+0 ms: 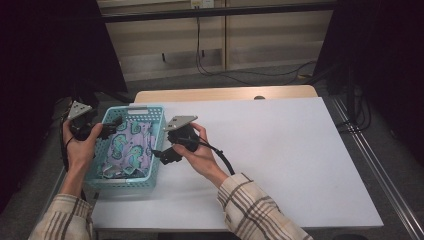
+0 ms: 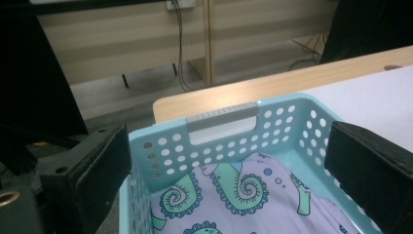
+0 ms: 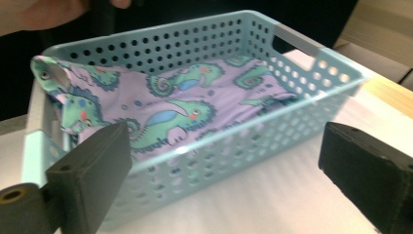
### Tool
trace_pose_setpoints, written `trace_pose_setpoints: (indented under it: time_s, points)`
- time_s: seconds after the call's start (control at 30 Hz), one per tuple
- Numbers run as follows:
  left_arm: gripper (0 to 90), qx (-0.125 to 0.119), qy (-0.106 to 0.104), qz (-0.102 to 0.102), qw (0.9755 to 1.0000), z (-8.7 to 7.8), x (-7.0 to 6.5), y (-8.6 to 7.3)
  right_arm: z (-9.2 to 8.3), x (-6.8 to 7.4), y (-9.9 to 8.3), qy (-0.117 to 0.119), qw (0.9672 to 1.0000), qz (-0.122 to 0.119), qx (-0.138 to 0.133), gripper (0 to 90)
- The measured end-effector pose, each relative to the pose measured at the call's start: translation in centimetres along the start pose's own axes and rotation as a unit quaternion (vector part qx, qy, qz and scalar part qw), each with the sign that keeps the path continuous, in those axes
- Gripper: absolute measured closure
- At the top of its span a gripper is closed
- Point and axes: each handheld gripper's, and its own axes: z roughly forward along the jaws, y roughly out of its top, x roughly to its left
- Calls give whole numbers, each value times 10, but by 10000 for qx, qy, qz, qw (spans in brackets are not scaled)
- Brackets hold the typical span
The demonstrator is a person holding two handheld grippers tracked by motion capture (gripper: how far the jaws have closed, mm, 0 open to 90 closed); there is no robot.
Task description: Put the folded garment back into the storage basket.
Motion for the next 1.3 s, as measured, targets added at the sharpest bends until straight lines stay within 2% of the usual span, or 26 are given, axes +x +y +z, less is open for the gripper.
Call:
trace_pose_setpoints:
  time_s: [0.03,0.07,0.1,0.2,0.23,0.27,0.3,0.33,0.37,0.4,0.43,0.47,0.53,0.57,0.6,0.67,0.7,0.83,0.87,0.9,1.0,1.07,1.17,1.23,1.27,1.3]
  points:
    - [37,21,10,71,10000,-2,0,0,-2,-1,-1,-32,10000,4,-13,51]
    - [40,-51,72,35,10000,-2,-2,-1,-5,-2,-3,-58,10000,9,-49,51]
    - [40,-9,57,33,10000,-4,-2,-2,-8,-4,-5,-76,9999,32,-102,51]
    - [40,-119,33,-14,9999,-7,-4,-5,-15,-8,-10,-135,9996,126,-205,51]
    - [40,-46,42,111,9999,-10,-4,-5,-17,-9,-12,-178,9995,146,-227,50]
    - [40,-183,75,-21,9998,-10,-8,-6,-19,-10,-14,-202,9994,166,-242,49]
    - [40,-66,72,106,9999,-14,-8,-6,-20,-12,-16,-245,9992,196,-242,48]
    - [40,-228,119,-30,9997,-15,-10,-7,-22,-14,-18,-295,9989,238,-261,48]
    - [40,-251,150,-138,9995,-16,-12,-7,-24,-15,-20,-332,9987,268,-285,48]
    - [40,-274,243,-121,9993,-19,-14,-7,-26,-17,-22,-366,9984,299,-313,50]
    - [40,-312,173,-146,9993,-20,-15,-8,-29,-18,-24,-418,9979,347,-339,52]
    - [40,-371,99,-145,9992,-22,-16,-8,-32,-19,-25,-434,9975,399,-398,52]
    - [40,-387,125,-98,9991,-24,-20,-10,-37,-21,-28,-491,9966,428,-512,52]
    - [40,-359,64,-88,9993,-26,-21,-11,-39,-21,-29,-523,9960,463,-559,52]
    - [40,-378,187,-40,9991,-27,-25,-12,-42,-22,-30,-544,9956,477,-602,52]
    - [41,-394,71,-106,9991,-31,-30,-15,-49,-24,-33,-619,9944,526,-672,52]
    - [42,-423,118,-52,9990,-32,-31,-16,-52,-25,-34,-648,9939,549,-706,52]
    - [43,-512,137,-85,9986,-39,-36,-18,-65,-29,-41,-795,9915,572,-858,52]
    - [43,-521,156,-36,9985,-41,-37,-18,-67,-30,-42,-819,9908,585,-900,52]
    - [43,-556,130,-100,9983,-43,-39,-18,-71,-31,-44,-857,9904,579,-922,52]
    - [43,-511,141,-43,9986,-47,-43,-19,-82,-33,-50,-978,9883,598,-1005,52]
    - [48,-564,104,-225,9981,-49,-47,-21,-93,-37,-56,-1101,9860,660,-1069,52]
    - [49,-662,104,-142,9977,-54,-54,-23,-99,-40,-60,-1141,9851,685,-1094,52]
    - [48,-661,118,-59,9977,-57,-56,-24,-106,-42,-65,-1279,9831,701,-1105,52]
    - [49,-703,51,-116,9974,-58,-59,-25,-108,-43,-67,-1299,9826,712,-1124,52]
    - [49,-729,78,-86,9973,-59,-61,-26,-112,-44,-69,-1348,9821,711,-1108,52]
